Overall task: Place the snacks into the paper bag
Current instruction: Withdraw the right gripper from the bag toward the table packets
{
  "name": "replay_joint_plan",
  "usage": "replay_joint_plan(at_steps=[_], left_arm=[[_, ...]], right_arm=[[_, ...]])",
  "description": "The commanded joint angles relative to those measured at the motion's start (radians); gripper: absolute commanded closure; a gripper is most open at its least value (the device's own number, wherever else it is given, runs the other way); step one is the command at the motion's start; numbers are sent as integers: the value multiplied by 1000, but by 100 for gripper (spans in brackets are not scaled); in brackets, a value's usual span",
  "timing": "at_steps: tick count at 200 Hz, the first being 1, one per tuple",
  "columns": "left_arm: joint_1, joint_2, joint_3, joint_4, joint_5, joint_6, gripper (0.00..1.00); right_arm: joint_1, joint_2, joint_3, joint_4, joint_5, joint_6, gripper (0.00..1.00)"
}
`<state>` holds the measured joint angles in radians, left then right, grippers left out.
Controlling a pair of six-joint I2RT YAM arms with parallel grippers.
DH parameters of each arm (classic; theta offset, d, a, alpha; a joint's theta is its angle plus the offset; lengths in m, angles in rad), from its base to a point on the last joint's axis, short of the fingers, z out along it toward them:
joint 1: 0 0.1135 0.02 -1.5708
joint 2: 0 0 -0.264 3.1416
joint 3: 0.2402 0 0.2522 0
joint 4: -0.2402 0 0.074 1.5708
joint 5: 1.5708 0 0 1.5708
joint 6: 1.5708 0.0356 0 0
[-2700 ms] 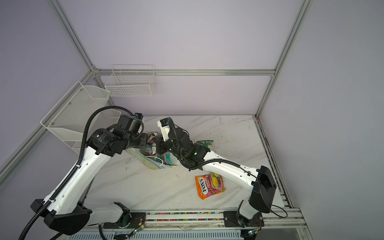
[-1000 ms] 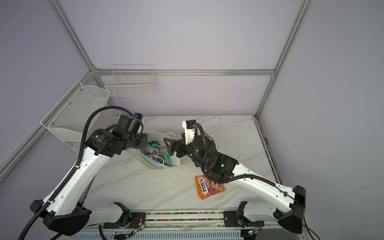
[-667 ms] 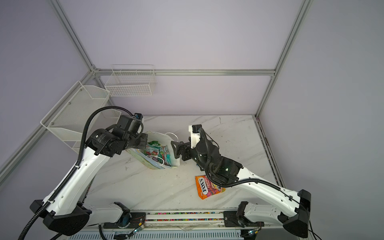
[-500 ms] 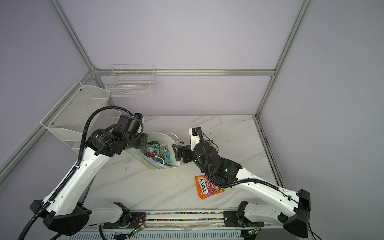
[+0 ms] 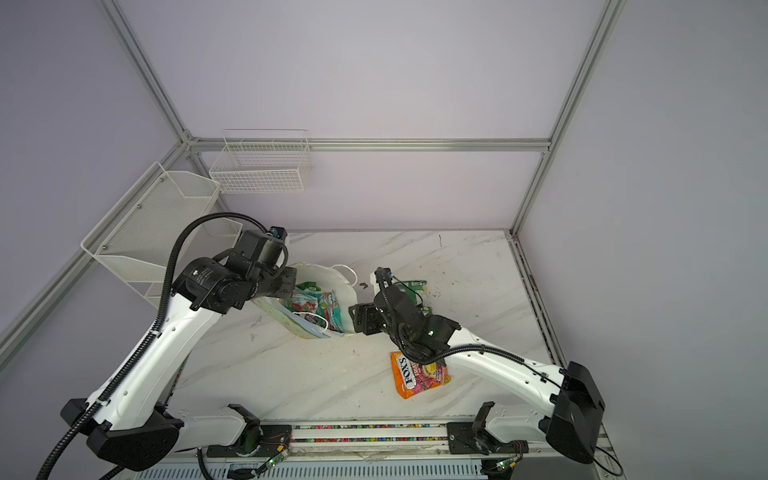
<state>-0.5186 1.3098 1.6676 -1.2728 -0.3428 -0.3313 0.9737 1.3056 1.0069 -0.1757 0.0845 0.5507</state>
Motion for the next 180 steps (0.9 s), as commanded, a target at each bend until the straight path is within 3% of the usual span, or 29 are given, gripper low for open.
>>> replay_joint_plan(at_steps=[1,37,119,160,180], left_arm=[[-3,0,70,6,-1,-11,100],[-3,-3,66,6,-4,-9,100],[-3,3,34,13,-9,-6,100],[-4,0,29,15,-3,-7,100],[-3,5,25,18,7,-11,100]], right_arm=[[-5,55,-8,10,-47,32,33],[-7,122,-8,44,-71,52,44],[-7,86,18,22,-48,71,100],[-8,0,78,-36,-41,32,100],[-9,-56,115,-24,-107,-19,100]])
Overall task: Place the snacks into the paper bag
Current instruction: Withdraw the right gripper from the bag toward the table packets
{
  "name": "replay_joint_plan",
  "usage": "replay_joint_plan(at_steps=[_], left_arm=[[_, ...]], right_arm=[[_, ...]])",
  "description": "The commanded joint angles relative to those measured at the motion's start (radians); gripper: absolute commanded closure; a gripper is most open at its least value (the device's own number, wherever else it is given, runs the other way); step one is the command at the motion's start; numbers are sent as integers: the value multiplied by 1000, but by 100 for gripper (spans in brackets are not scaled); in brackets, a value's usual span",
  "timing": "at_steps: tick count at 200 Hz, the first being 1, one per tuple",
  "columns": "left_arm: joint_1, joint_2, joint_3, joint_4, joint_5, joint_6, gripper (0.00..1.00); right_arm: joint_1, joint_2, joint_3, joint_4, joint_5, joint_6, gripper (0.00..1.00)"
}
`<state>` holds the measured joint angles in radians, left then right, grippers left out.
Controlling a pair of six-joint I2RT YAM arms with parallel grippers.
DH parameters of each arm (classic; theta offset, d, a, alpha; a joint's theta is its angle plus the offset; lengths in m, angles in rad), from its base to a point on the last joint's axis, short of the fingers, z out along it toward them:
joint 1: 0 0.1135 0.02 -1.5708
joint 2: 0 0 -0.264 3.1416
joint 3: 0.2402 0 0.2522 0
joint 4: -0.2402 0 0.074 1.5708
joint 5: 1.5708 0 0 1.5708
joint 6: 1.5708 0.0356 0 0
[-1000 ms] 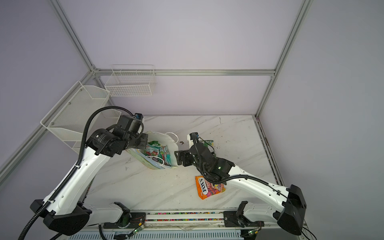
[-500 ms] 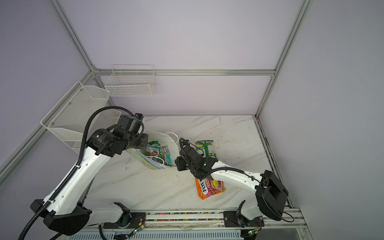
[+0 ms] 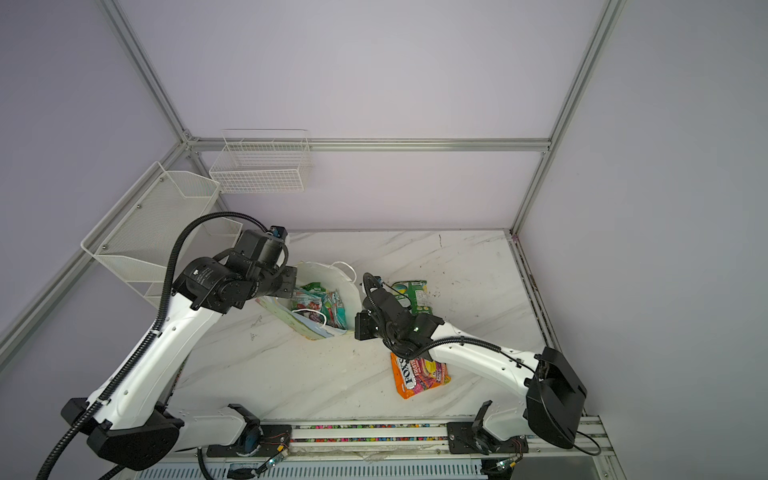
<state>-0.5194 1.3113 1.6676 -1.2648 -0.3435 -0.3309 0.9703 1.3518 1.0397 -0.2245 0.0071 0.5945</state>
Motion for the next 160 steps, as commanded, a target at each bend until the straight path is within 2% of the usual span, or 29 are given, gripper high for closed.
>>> replay_joint_plan(at_steps=[1,20,46,77,110,160], left_arm=[[-2,3,26,10,9,-10,100],[-2,12,18,18,23,-14,100],[-2,20,-28,75,74,-10,100],[-2,48,-44,90,81,-7,100],[2,62,-75,122,96,-1,100],[4,94,-89,128,88,-22,100]], right_arm=[[-4,-105,82,28,-35,-69,100],[-4,-162,72,101,-100,-87,100],[-6,-140,84,62,-35,-70,100],[-12,-102,75,44,-40,-54,100],[-36,-108,77,-1,9,-37,100],[-61,-129,72,-25,9,-39,100]])
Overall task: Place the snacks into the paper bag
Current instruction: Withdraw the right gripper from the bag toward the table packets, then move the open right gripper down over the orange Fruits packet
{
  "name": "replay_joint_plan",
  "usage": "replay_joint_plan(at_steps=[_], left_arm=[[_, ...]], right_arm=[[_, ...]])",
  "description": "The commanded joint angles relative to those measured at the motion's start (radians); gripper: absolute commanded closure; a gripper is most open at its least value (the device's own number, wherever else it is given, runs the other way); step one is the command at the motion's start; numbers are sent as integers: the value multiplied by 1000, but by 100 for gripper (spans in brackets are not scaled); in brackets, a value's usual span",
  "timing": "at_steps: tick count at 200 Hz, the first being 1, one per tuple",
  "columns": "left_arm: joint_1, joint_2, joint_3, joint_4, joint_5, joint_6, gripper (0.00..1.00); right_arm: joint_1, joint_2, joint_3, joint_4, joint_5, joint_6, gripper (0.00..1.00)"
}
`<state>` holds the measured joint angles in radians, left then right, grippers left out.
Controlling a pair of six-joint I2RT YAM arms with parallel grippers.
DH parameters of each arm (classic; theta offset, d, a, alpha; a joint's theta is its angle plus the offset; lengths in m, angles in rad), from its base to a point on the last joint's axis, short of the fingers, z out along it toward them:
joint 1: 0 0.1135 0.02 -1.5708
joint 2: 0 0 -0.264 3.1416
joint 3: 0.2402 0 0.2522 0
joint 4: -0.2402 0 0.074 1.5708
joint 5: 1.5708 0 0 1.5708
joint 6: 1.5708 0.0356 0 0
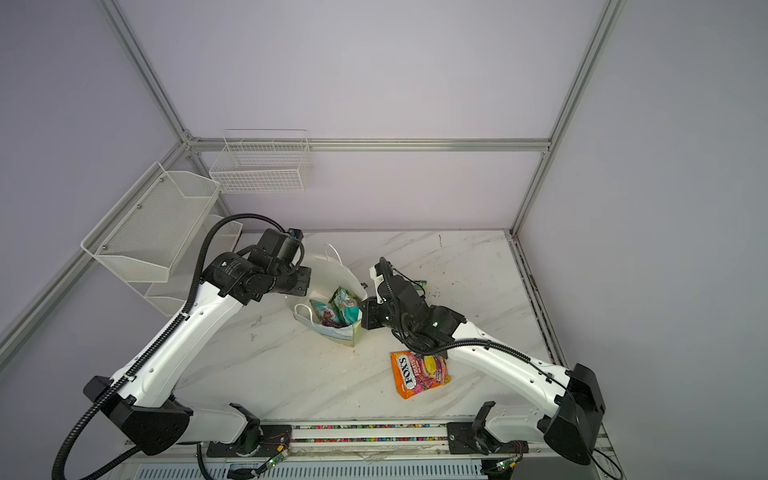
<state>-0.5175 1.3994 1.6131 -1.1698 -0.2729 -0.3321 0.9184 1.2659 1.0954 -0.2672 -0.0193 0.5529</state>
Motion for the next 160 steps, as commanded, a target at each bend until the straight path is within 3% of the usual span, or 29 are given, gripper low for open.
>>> replay_joint_plan(at_steps=[1,23,43,61,74,103,116,160], left_arm=[[2,6,-35,32,17,-21,100],[2,-6,-30,32,18,-22,100],[2,-20,-25,30,16,-22,100],[2,-31,-16,24,16,-24,100],[3,-37,-6,19,16,-24,100],[1,-46,14,8,15,-23,100],[1,-48,20,5,14,-23,100],[1,-49,22,2,17,-22,100]], right_arm=[[-9,-44,16,18,36,3,99],[-18,-46,12,4,45,2,91],[-24,-49,17,-12,49,-5,73],[-27,-58,28,-32,67,-10,48],[-28,-64,34,-54,89,-10,39],[-40,-90,29,-107,158,26,30],[-56,-109,18,-133,181,51,19],[-154,-166,-54,-225,194,117,17]])
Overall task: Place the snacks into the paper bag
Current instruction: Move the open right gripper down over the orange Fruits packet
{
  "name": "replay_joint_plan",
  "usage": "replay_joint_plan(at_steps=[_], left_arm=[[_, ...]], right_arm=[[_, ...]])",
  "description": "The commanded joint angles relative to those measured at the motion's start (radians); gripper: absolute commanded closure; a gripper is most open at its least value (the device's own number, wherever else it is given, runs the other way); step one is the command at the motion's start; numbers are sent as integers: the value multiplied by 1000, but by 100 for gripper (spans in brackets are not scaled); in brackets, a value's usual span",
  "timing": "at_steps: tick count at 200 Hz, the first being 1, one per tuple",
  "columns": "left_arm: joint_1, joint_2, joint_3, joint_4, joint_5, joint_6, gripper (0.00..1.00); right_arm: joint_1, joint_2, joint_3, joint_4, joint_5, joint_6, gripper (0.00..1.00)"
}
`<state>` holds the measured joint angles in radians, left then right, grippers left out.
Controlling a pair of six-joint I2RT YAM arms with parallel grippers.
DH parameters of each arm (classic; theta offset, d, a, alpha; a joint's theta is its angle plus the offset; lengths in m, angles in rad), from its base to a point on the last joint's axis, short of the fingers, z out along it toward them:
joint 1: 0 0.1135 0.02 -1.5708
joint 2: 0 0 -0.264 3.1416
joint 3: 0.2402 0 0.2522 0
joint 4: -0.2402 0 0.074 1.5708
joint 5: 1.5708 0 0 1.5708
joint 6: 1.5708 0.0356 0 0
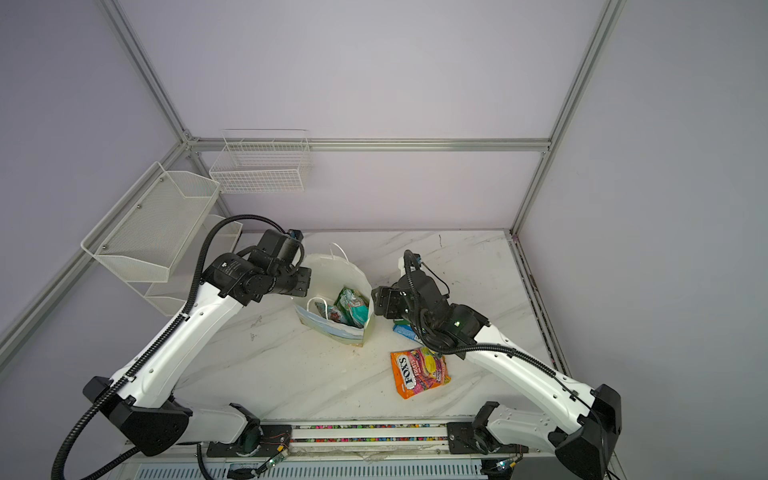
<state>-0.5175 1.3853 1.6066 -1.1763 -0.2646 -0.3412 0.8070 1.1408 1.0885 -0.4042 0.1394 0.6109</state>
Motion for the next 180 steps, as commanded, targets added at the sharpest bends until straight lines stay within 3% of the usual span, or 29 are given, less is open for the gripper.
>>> replay_joint_plan(at_steps=[1,100,180], left_arm=[[1,-35,29,9,8,-13,100],[1,-46,32,10,7,-5,100],[1,-46,29,12,2,2,100]], right_arm=[[-44,-42,-49,-89,35,60,17],[-187,-141,-306,-199,-86,180,13],[-235,-70,-460,-239,-122,273,12]])
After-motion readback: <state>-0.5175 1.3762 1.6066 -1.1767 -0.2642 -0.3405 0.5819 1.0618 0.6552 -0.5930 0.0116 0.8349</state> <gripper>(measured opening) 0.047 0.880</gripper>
